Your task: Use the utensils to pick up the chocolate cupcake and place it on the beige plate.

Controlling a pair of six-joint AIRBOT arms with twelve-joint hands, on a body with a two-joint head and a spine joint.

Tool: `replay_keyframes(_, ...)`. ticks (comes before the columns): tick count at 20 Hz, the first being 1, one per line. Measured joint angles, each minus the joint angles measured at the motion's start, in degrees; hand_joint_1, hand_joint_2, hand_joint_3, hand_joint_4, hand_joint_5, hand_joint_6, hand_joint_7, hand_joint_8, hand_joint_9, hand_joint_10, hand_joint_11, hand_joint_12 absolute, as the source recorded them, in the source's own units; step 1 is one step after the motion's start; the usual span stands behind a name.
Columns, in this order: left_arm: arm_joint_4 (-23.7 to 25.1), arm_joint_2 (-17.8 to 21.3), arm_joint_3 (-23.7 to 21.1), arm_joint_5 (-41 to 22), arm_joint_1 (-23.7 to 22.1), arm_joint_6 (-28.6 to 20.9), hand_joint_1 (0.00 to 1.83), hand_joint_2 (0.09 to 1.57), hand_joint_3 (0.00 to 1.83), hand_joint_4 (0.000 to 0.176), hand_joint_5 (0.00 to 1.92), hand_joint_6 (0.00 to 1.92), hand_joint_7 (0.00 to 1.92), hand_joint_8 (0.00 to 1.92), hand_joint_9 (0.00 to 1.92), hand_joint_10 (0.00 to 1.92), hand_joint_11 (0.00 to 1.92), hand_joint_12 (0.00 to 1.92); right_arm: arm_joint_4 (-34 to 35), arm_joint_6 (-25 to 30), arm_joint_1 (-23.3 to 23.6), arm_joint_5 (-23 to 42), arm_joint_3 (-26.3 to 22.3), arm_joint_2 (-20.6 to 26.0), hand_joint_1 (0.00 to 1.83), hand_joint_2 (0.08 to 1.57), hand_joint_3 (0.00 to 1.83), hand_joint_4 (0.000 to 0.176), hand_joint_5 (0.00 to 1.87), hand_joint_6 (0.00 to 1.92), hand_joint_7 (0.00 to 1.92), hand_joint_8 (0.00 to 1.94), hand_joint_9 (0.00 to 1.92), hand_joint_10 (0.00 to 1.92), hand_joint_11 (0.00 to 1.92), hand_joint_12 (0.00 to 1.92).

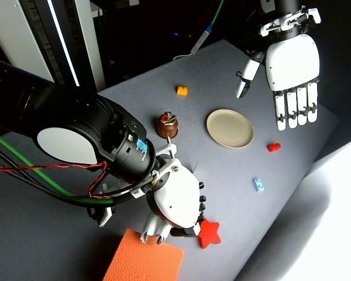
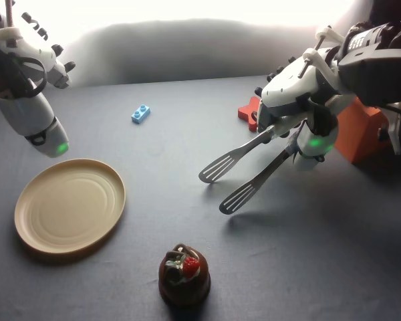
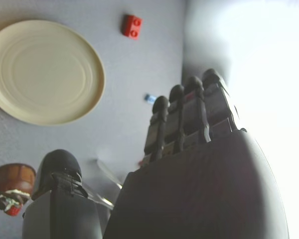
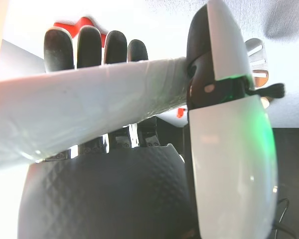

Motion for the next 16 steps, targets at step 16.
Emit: replay_keyframes(16, 0.0, 0.0, 0.0, 0.0, 0.0, 0.0, 0.2, 1.06, 0.0, 0.0, 0.08, 0.0, 0.06, 0.01, 0.05, 0.01, 0.01, 0.01, 0.2, 0.0, 0.8, 0.1, -1.7, 1.2, 0.99, 1.12, 0.0, 0.0, 0.49, 0.49, 0.47, 0.84, 0.42, 1.18, 0.4, 1.62)
